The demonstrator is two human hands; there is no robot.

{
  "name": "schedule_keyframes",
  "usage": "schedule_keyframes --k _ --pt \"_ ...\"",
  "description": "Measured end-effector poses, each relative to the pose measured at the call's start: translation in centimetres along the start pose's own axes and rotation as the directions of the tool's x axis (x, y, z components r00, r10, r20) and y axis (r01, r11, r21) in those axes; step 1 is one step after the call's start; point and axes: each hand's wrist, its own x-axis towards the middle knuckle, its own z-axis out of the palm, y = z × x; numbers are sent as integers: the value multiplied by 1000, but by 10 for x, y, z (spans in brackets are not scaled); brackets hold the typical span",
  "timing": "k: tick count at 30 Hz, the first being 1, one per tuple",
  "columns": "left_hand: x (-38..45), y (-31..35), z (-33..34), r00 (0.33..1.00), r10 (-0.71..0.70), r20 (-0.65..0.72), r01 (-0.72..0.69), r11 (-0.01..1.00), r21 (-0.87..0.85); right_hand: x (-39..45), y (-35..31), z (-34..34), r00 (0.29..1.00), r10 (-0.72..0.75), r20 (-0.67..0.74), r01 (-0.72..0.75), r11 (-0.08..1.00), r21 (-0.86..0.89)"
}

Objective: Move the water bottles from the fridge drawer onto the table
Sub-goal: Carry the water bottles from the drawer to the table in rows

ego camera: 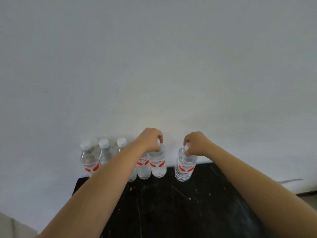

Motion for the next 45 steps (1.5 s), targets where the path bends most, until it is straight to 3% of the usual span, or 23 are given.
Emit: schedule_keyframes --k 4,10,19,24,29,36,41,45 --pt "30 -12 25 1000 26 -1 -26 999 20 41 0 14 998 -55 32 55 998 -2" --pt "54 -20 39 999 39 18 -40 996 84 72 -5 23 988 -149 -28 150 988 23" --pt "61 -21 45 1000 -19 0 19 997 78 77 5 39 985 -92 -143 113 982 149" --pt "47 -2 45 994 -105 -8 105 985 140 59 -3 36 997 -40 -66 47 993 107" --pt "16 31 17 982 -167 -91 185 949 255 14 9 -1 994 -39 -104 43 999 32" --pt "-51 107 -39 968 -110 -226 182 926 329 -87 19 -83 963 -29 -268 7 996 -85" --pt "-117 183 -59 974 35 -226 54 924 377 -198 33 -112 932 28 -362 -56 996 -67" --pt "-181 244 -51 954 222 -199 -122 899 420 -303 49 -111 880 159 -448 -200 979 -46"
